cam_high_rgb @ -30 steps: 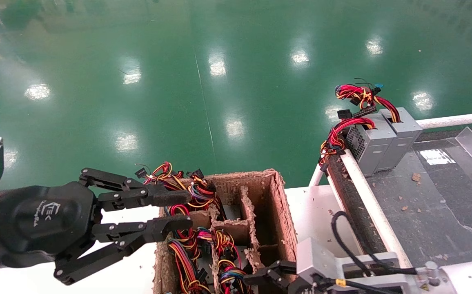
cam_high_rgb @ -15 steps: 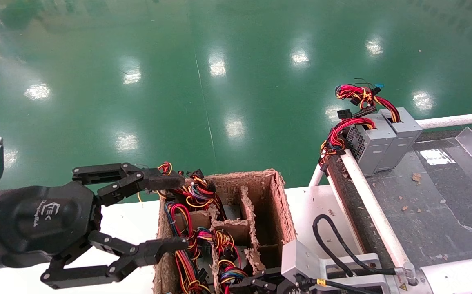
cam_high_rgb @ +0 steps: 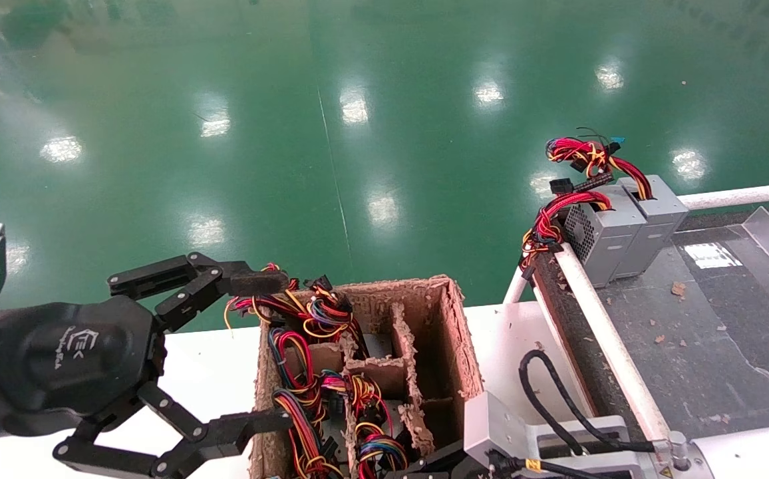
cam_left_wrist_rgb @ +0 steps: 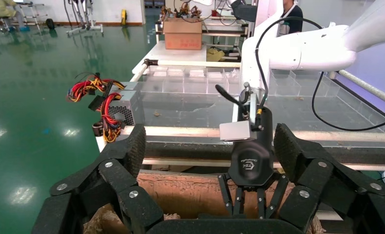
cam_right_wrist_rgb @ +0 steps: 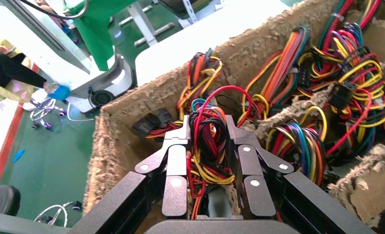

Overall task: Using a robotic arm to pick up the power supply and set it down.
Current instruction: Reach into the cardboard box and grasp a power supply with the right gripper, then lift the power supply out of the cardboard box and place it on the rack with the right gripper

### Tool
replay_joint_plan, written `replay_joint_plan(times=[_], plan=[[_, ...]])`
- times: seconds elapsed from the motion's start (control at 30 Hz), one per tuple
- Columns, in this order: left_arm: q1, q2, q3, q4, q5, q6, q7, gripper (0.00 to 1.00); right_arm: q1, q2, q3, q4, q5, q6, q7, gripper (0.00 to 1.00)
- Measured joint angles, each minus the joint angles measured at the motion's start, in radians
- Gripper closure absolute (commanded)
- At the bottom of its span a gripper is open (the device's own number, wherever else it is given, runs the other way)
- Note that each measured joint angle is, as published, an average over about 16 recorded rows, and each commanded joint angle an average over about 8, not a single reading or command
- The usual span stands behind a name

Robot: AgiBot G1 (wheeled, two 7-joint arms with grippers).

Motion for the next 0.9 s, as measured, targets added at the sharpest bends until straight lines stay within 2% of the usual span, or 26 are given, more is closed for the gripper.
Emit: replay_joint_plan(times=[0.23, 0.47, 0.7, 0.9], plan=[[0.0, 0.0, 0.0, 0.0, 0.0, 0.0, 0.0, 0.0, -0.006, 0.032, 0.046, 0.023, 0.092, -0.029, -0.011, 1.0], [0.0, 0.0, 0.0, 0.0, 0.0, 0.0, 0.0, 0.0, -0.004, 0.092, 0.132, 0.028, 0.246, -0.069, -0.021, 1.0], [0.0, 0.0, 0.001, 0.0, 0.0, 0.0, 0.0, 0.0, 0.024, 0.172, 0.241, -0.017, 0.419, -0.117, -0.041, 1.0], [0.0, 0.0, 0.001, 0.0, 0.0, 0.0, 0.0, 0.0, 0.09, 0.244, 0.313, -0.085, 0.502, -0.145, -0.077, 1.0]])
